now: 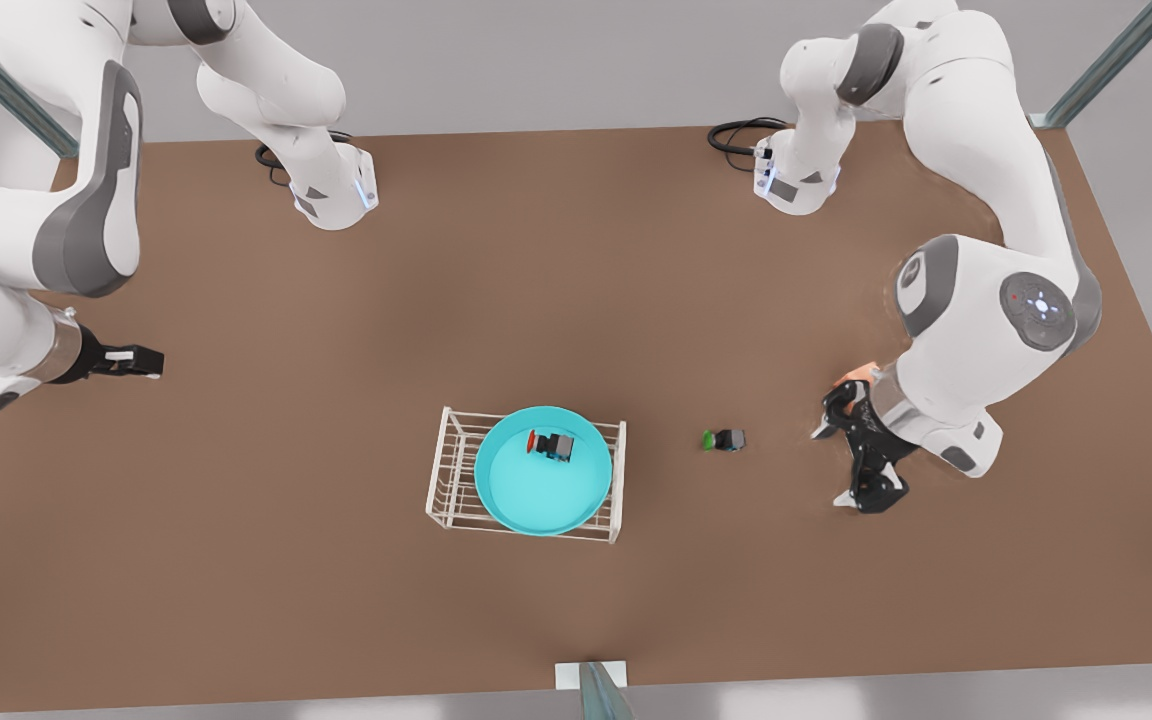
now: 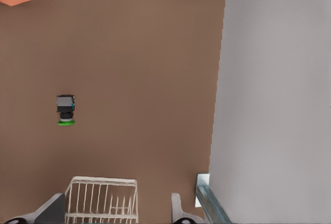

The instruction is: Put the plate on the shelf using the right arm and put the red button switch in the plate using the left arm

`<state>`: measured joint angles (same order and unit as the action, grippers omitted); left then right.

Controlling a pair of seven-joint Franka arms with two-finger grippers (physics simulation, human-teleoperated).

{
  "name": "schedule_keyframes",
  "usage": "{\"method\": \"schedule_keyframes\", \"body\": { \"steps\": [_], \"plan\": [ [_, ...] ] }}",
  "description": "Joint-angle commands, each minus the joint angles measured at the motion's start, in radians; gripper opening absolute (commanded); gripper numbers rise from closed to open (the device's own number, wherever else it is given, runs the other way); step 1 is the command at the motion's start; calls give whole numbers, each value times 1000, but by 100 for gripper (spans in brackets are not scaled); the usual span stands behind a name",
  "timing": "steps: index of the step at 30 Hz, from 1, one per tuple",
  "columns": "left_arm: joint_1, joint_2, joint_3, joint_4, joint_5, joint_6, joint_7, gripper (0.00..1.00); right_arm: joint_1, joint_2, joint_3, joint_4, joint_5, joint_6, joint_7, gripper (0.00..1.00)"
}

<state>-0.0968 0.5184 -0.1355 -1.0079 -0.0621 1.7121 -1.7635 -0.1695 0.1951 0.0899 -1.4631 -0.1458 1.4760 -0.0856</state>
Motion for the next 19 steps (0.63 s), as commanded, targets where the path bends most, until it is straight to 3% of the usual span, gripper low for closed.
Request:
{"method": "schedule_keyframes", "body": {
  "steps": [1, 2, 3, 11, 19],
  "plan": [
    [74, -86, -4, -55, 59, -472, 1827, 100, -1, -3, 1, 1, -3, -5, 9, 100],
    [51, -153, -1, -130, 117, -424, 2038, 100, -1, -6, 1, 1, -3, -6, 12, 100],
    [-21, -281, -1, -353, 189, -250, 1856, 100, -1, -9, 1, 0, -1, -10, 10, 100],
    [-41, -228, -36, -321, 94, -385, 1816, 100, -1, -22, -1, -3, -1, -13, 10, 100],
    [-38, -235, -38, -319, 97, -385, 1771, 100, -1, -22, -1, -2, -3, -14, 3, 100]
  ]
}}
